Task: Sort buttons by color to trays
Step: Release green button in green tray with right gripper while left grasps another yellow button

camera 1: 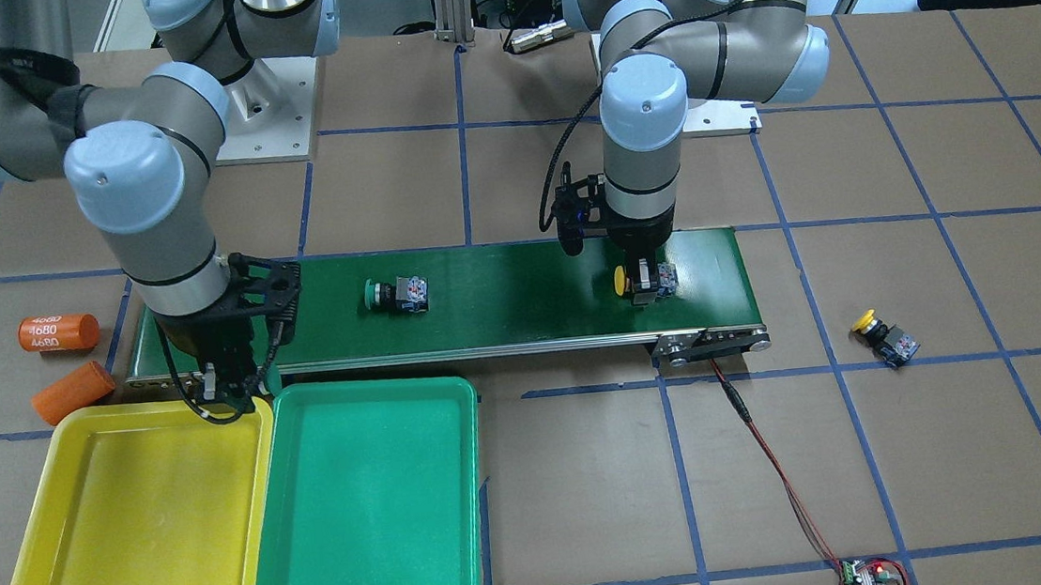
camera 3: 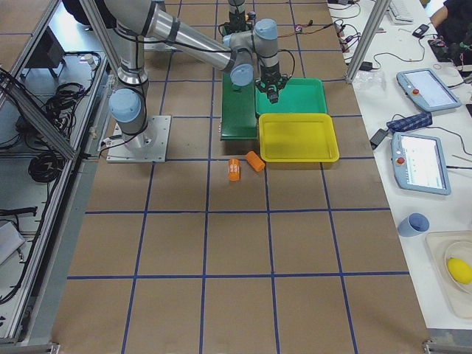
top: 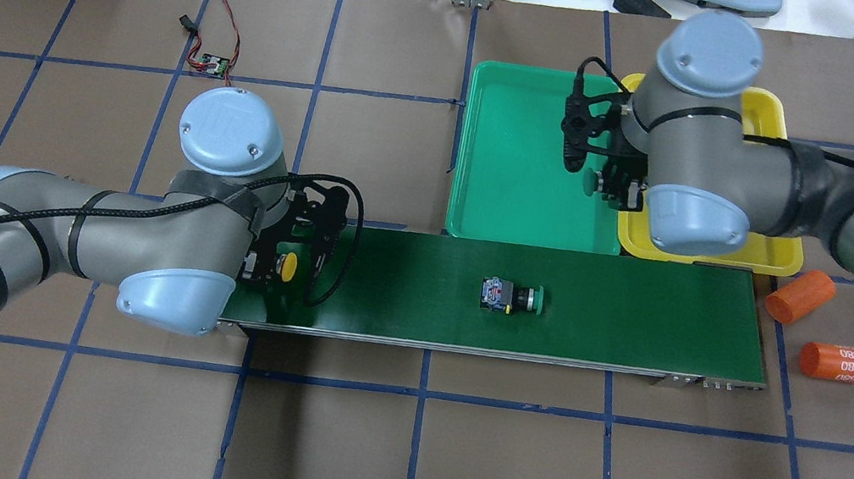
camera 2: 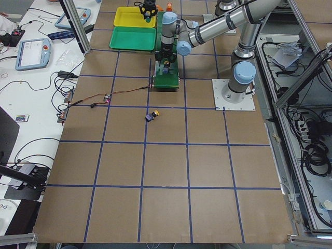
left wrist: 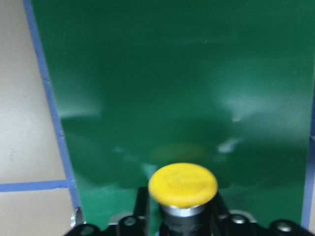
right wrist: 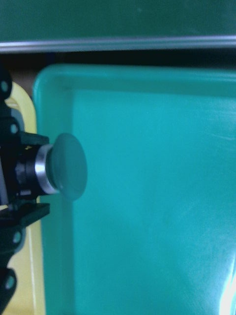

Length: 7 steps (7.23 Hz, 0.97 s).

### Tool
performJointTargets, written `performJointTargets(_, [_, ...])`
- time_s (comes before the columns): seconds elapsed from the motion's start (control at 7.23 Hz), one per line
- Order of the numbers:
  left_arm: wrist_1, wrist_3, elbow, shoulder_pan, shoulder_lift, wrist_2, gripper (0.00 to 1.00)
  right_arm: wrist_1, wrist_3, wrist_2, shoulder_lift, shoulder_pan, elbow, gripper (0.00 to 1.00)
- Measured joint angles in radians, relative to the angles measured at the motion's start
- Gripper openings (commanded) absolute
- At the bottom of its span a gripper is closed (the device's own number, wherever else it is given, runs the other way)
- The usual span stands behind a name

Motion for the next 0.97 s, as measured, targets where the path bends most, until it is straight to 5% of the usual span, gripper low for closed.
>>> performJointTargets(0.28, [-0.039,0.002,0.055,0.055,0.02,-0.033,1.0,-0.003,0.103,0.008,0.155,0.055,-0.156,0.31])
performJointTargets(0.41, [-0.069,0.031,0.076,0.149,0.017,-0.067,1.0,-0.002,0.144,0.007,0.202,0.079,-0.204,0.84])
performJointTargets(0.55, [-0.083,0.122,0.088,0.269,0.01,-0.113,1.0,-0.002,0.162,0.002,0.228,0.098,-0.224,0.93])
performJointTargets(0.97, [-0.055,0.625,0.099,0.618,-0.029,-0.242,1.0,0.005,0.169,0.006,0.235,0.096,-0.234,0.95])
